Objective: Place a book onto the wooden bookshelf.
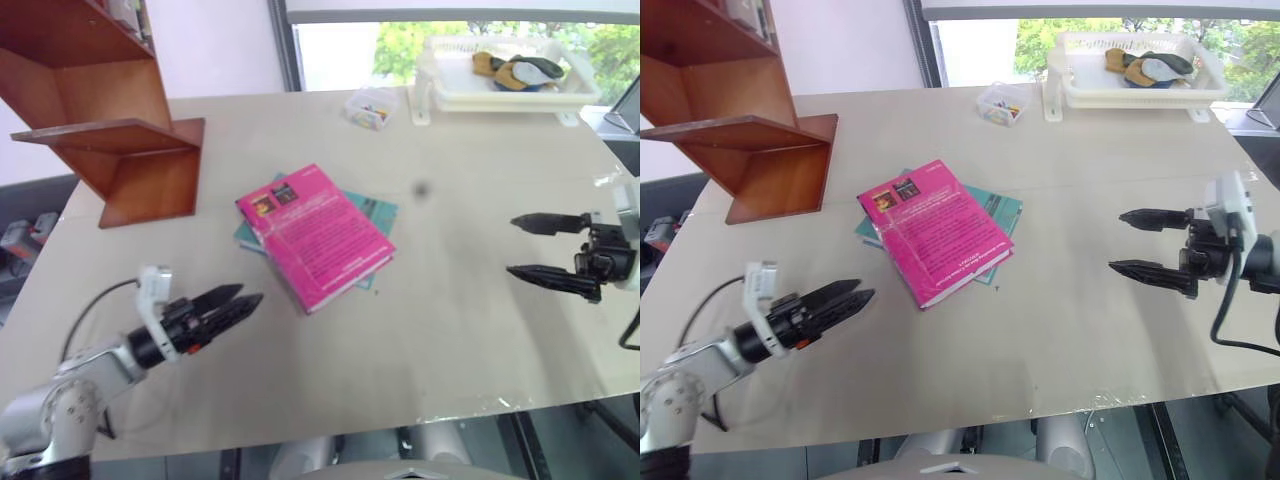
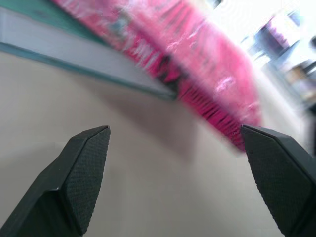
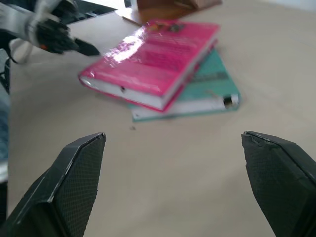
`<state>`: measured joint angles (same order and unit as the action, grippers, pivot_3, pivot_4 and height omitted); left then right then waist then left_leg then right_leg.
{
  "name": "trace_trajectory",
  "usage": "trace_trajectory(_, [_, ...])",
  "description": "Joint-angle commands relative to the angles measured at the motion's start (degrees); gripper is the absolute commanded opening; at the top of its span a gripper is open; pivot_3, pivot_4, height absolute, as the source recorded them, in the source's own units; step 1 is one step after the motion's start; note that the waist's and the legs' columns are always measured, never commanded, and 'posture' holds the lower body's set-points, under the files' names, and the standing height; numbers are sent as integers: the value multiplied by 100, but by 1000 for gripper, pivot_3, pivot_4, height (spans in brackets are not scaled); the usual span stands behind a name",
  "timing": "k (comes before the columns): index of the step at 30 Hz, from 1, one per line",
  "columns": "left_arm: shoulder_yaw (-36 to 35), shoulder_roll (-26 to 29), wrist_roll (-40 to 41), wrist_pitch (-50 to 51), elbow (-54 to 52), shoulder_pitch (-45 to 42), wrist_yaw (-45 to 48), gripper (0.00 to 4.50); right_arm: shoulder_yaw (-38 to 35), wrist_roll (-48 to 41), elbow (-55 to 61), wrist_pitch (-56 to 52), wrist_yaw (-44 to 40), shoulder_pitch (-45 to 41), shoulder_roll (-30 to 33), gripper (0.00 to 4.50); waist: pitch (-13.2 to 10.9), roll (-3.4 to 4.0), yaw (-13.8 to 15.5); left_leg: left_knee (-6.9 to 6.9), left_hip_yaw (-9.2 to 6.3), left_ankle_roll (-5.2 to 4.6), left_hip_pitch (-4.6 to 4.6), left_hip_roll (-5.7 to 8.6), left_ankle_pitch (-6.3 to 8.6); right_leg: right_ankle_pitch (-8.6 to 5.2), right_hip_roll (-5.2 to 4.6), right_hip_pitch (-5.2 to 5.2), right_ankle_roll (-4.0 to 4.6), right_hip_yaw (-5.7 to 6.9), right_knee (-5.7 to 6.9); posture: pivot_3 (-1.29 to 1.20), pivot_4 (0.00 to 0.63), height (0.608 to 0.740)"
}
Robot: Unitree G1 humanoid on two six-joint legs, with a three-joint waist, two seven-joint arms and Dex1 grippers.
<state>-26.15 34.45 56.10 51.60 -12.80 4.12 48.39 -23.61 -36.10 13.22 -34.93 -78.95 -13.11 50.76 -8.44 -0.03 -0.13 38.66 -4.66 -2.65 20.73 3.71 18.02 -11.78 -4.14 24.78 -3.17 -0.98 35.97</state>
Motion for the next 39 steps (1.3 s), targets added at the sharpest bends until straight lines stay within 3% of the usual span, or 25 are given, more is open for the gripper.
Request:
trace_trajectory(1, [-113, -324, 887, 610, 608, -574, -423, 4464, -365, -321, 541, -158, 374, 246, 108, 4500, 5, -6, 28, 3, -2, 0, -1, 0, 0, 0, 0, -4, 0, 2, 1, 0, 150, 740])
trace_trajectory(5, [-46, -560, 1254, 1059, 1249, -1126, -702, 4464, -492, -391, 753, -76, 683, 564, 93, 4500, 6, -8, 64, 16, -2, 0, 1, 4, 0, 0, 1, -5, 0, 2, 3, 0, 150, 740])
trace_trajectory(15, [396, -971, 1033, 1621, 3041, -2451, -607, 4464, -1085, -1070, 1219, -278, 737, 1185, 443, 4500, 9, -12, 98, 38, -7, 0, 5, 8, 0, 0, 1, -11, -1, 9, 12, 0, 150, 740])
trace_trajectory(19, [782, -841, 793, 1784, 2994, -2424, -88, 4464, -1132, -1170, 1319, -295, 809, 1329, 516, 4500, 10, -11, 79, 40, -4, 0, 2, 7, 0, 0, 2, -11, -1, 5, 17, 0, 150, 740])
trace_trajectory(27, [855, -893, 609, 1834, 3286, -2580, 196, 4464, -1089, -1154, 1259, -165, 730, 1416, 662, 4500, 11, -12, 96, 45, -5, 0, 2, 7, 0, 0, 0, -11, -1, 3, 21, 0, 150, 740])
trace_trajectory(28, [811, -927, 626, 1850, 3320, -2592, 187, 3944, -1081, -1147, 1246, -147, 723, 1423, 664, 4500, 11, -12, 97, 45, -5, 0, 2, 7, 0, 0, 0, -11, -1, 3, 21, 0, 150, 740])
trace_trajectory(29, [776, -950, 631, 1860, 3335, -2590, 191, 3755, -1068, -1133, 1236, -120, 716, 1435, 659, 4500, 11, -12, 98, 46, -5, 0, 3, 7, 0, 0, 0, -11, -1, 4, 21, 0, 150, 740])
trace_trajectory(34, [637, -1033, 704, 1919, 3168, -2401, 91, 1255, -979, -1070, 1197, -17, 722, 1453, 623, 4500, 11, -11, 94, 46, -5, 0, 2, 7, 0, 0, -1, -11, -1, 3, 21, 0, 150, 740])
trace_trajectory(36, [562, -1080, 790, 1971, 2982, -2232, 37, 513, -928, -1018, 1162, 53, 708, 1465, 614, 4500, 12, -11, 90, 46, -5, 0, 3, 7, 0, 0, -1, -11, -1, 2, 22, 0, 150, 740])
trace_trajectory(37, [518, -1114, 860, 2019, 2861, -2150, 6, 289, -911, -1000, 1147, 80, 699, 1471, 612, 4500, 12, -10, 85, 46, -5, 0, 2, 6, 0, 0, -2, -11, -1, 1, 22, 0, 150, 740])
trace_trajectory(39, [448, -1176, 1020, 2106, 2542, -1981, -83, 247, -893, -990, 1117, 110, 687, 1459, 610, 4500, 13, -9, 77, 45, -4, 0, 2, 6, 0, 0, -2, -10, -1, -2, 21, 0, 150, 740])
